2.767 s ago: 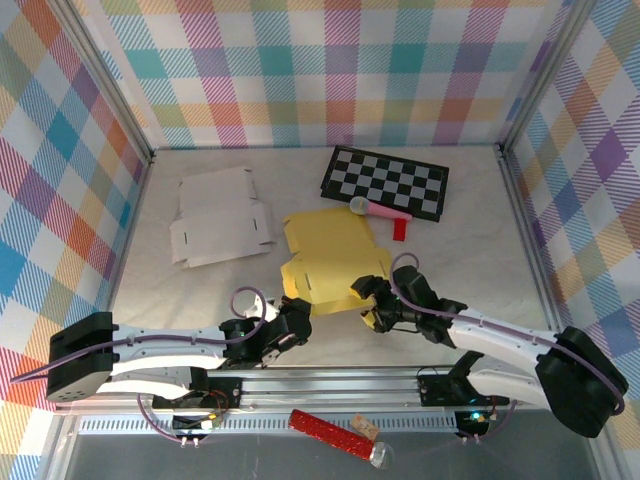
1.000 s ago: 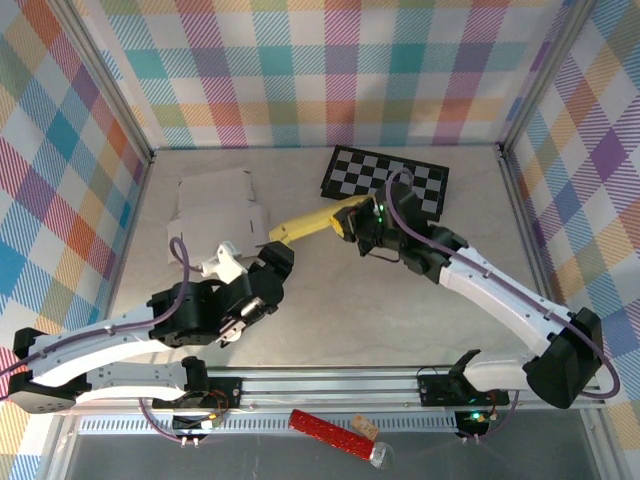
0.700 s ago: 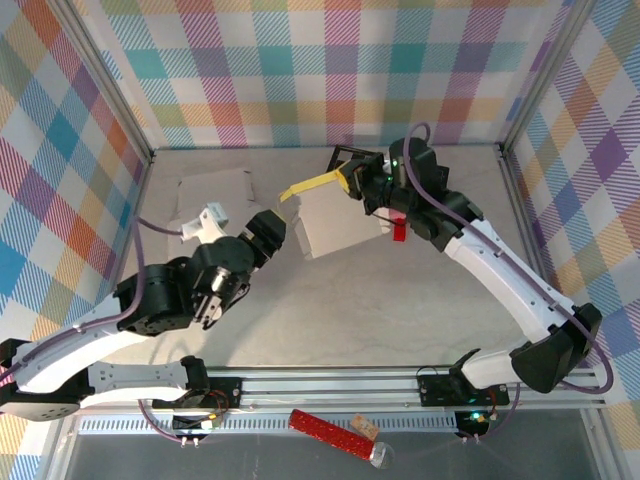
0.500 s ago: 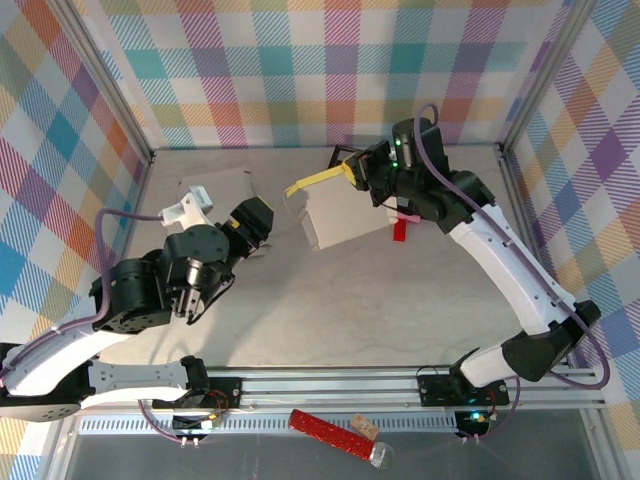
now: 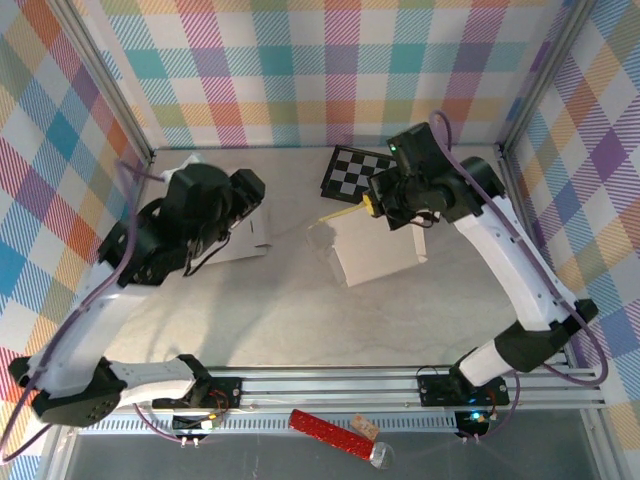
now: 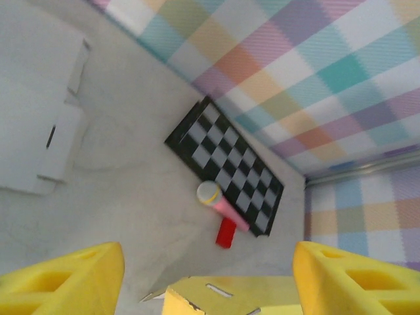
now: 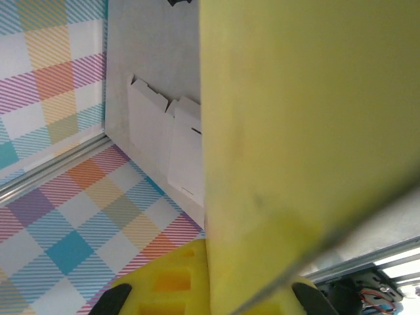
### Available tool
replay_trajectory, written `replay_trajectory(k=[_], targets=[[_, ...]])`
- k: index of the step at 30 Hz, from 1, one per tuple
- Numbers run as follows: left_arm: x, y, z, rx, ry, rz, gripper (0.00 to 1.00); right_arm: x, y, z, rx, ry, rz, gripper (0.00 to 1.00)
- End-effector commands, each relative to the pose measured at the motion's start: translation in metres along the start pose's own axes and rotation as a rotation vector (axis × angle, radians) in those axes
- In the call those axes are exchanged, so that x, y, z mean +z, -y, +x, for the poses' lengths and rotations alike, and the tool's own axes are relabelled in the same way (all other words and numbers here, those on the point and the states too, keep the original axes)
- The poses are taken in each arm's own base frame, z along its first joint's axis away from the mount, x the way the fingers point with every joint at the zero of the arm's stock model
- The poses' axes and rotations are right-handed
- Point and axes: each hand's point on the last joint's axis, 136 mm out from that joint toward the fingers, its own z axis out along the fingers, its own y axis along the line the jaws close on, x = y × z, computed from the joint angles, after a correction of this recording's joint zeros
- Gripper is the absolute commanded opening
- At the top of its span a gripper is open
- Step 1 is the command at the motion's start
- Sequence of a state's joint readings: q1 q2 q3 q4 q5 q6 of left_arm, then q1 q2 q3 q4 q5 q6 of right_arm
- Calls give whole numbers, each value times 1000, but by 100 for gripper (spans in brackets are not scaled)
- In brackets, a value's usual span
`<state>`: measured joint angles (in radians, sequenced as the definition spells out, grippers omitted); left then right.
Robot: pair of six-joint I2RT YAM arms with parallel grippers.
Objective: Fold the paper box
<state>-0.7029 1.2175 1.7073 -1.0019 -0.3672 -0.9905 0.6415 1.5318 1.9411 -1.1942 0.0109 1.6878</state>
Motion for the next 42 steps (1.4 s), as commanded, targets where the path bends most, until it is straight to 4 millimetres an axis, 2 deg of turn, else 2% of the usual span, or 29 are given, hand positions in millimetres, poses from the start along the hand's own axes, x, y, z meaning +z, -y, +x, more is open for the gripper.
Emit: replay_trajectory(k=[1,4,6,8,12,18,24,32,38,42], targets=[[25,-2,37,36,-251,-25,71,36,2,3,116,-59,74,0],[46,-2,41,48,-297,-30,74,80,-7,-10,167,-87,67,0],[59,-1,42,31,-313,-15,74,101,-12,-20,165,-86,42,0],[73,4,44,6,-329,10,73,113,-17,-28,147,-75,12,0],[101,9,56,-21,-379,19,70,127,-8,-30,163,-95,32,0],[136,-6,84,-51,-479,-67,69,134,0,-32,186,-97,47,0],[157,-2,88,-85,-467,-43,69,132,0,-32,189,-103,45,0],[169,-3,98,-91,-475,-37,67,132,-2,-31,185,-119,39,0],[171,-4,109,-79,-498,-49,66,133,-3,-32,188,-122,31,0],[171,5,108,-82,-489,-15,65,133,-2,-31,184,-125,30,0]])
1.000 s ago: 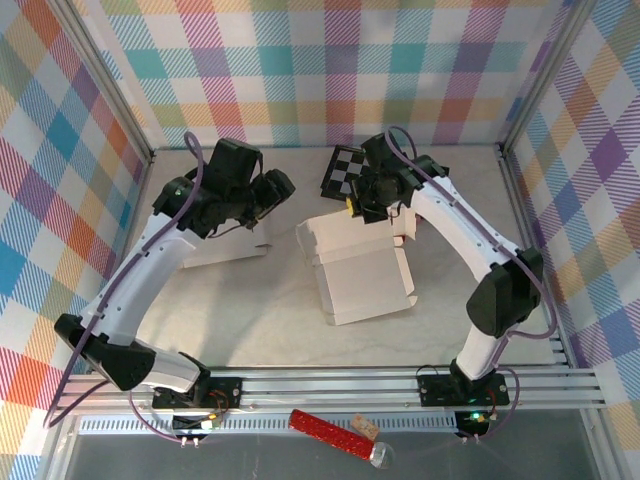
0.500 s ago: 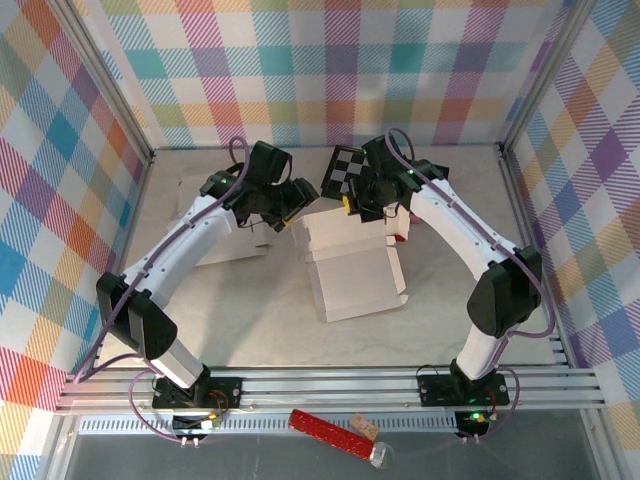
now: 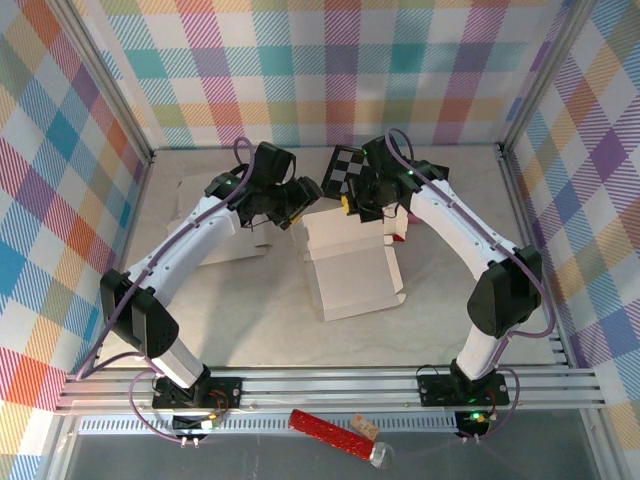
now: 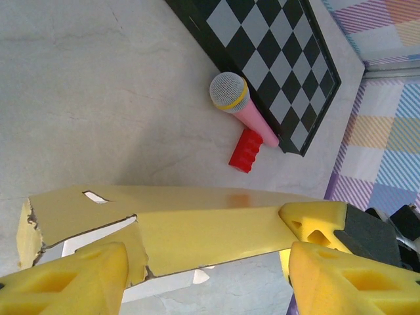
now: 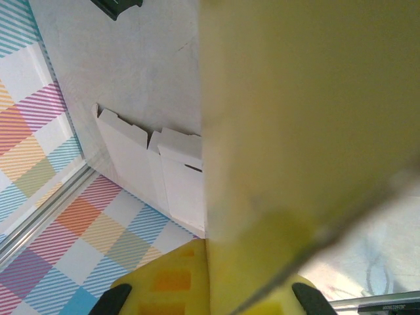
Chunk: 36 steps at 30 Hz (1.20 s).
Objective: Fold the paper box
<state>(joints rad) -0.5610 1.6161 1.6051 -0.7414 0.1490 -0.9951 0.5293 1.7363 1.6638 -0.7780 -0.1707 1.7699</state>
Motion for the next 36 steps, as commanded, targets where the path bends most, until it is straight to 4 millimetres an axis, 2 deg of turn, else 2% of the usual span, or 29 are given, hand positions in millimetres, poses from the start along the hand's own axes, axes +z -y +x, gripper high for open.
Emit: replay_trajectory(k=[1,5,11,17,21,31,36], targets=[[6,10,4,0,-16,42,65,-12,-5,6,2,-30,-37,0],[11,13,9,4,-44,53,63,-12,-4,5,5,-26,-49,0],[7,11,9,-5,-51,59,63,-10,-2,3,2,-27,-61,0],[-13,-13,-3,22,-4,-60,70,-13,-3,-1,-7,-19,-69,0],[-7,-17,0,6,-39,-62,70,-11,-1,0,-8,-28,-65,0],[9,-8,7,-18,-79,-12,68,-9,0,1,-11,-39,-74,0],[16,1,14,-30,-95,20,63,-8,0,1,-16,-48,-85,0]])
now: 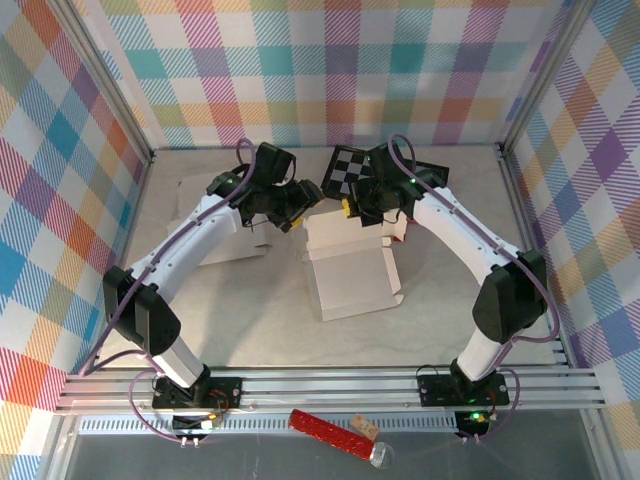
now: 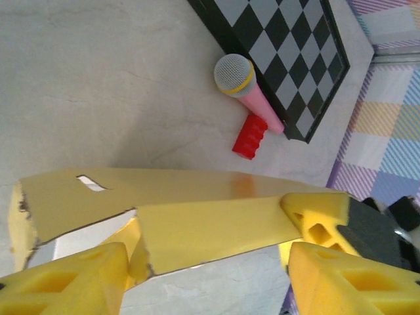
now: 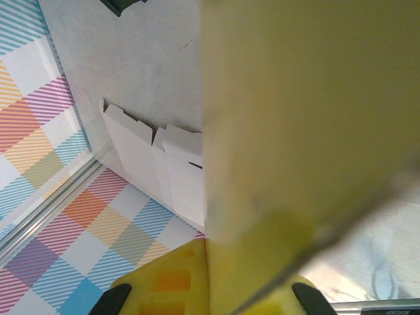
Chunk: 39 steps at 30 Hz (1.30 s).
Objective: Fold the paper box
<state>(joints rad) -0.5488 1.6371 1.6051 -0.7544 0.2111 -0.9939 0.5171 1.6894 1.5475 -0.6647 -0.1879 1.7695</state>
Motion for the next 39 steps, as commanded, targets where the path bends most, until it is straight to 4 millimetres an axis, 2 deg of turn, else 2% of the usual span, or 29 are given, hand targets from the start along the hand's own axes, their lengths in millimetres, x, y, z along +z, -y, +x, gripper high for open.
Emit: replay_trajectory(k=[1,6,9,13,16,19,23,25,28,29,33,37,39], targets=[[8,7,7,-13,-31,29,62,-12,-5,7,-18,-30,-46,0],[-1,6,4,-5,-1,27,60,-9,-7,6,-82,-33,-76,0],[-10,-1,3,5,17,2,66,-5,-9,3,-149,-29,-125,0],[-23,-25,0,16,43,-53,70,3,-7,-1,-214,-21,-214,0],[-29,-51,-3,11,54,-96,71,7,-5,-4,-236,-15,-269,0],[-30,-73,-5,7,52,-102,69,12,-3,-6,-275,-12,-286,0],[-27,-89,-6,58,48,-94,63,24,6,-8,-289,-33,-284,0],[-23,-92,-5,124,40,-82,54,30,11,-9,-284,-43,-280,0],[-15,-100,-2,278,32,-76,32,33,16,-13,-272,-45,-259,0],[-11,-102,1,333,24,-62,28,34,16,-13,-272,-48,-257,0],[5,-109,22,551,0,51,26,35,16,-13,-276,-56,-248,0],[11,-115,37,681,12,113,37,39,20,-16,-270,-66,-229,0],[13,-112,44,730,34,135,40,41,21,-18,-259,-67,-227,0]])
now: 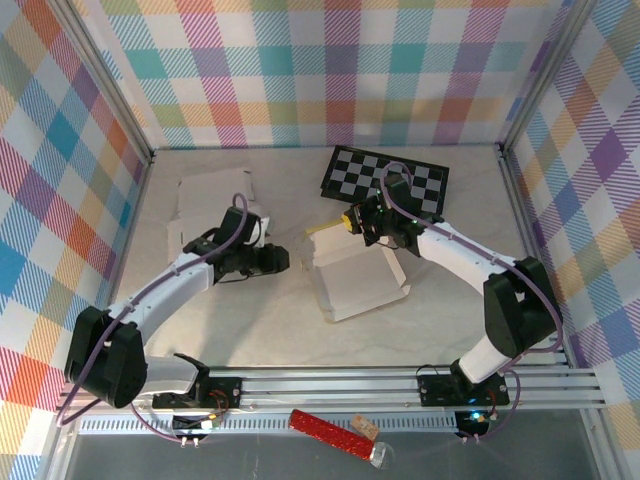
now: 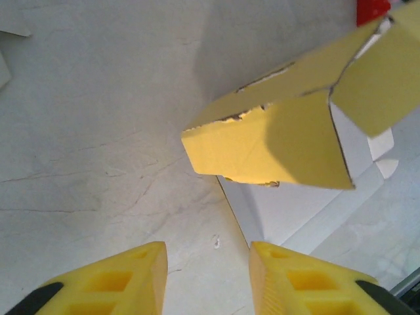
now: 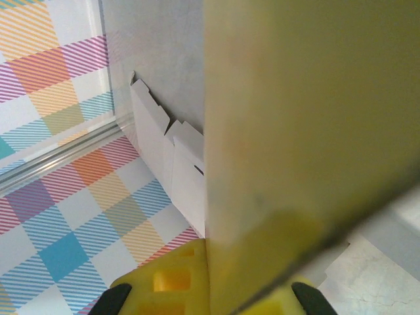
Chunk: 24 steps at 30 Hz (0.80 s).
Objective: Fold the paper box
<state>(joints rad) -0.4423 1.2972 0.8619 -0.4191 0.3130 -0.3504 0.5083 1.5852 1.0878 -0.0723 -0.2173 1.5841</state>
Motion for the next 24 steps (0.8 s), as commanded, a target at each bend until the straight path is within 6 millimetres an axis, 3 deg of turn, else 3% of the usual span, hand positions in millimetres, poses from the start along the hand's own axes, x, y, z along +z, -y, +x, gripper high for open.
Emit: replay_trajectory(k=[1,5,9,13,24], targets=[[-7,34,-17,221,146,114,42,5,0,-3,-4,-14,-4,0],[6,41,-7,288,170,89,47,7,-2,-3,5,-22,-1,0],[14,35,-10,324,208,-37,62,7,0,-4,19,-19,6,0],[9,6,-23,293,276,-228,61,8,1,-4,28,-26,8,0],[37,20,-25,354,228,-236,53,10,2,-4,34,-30,11,0]])
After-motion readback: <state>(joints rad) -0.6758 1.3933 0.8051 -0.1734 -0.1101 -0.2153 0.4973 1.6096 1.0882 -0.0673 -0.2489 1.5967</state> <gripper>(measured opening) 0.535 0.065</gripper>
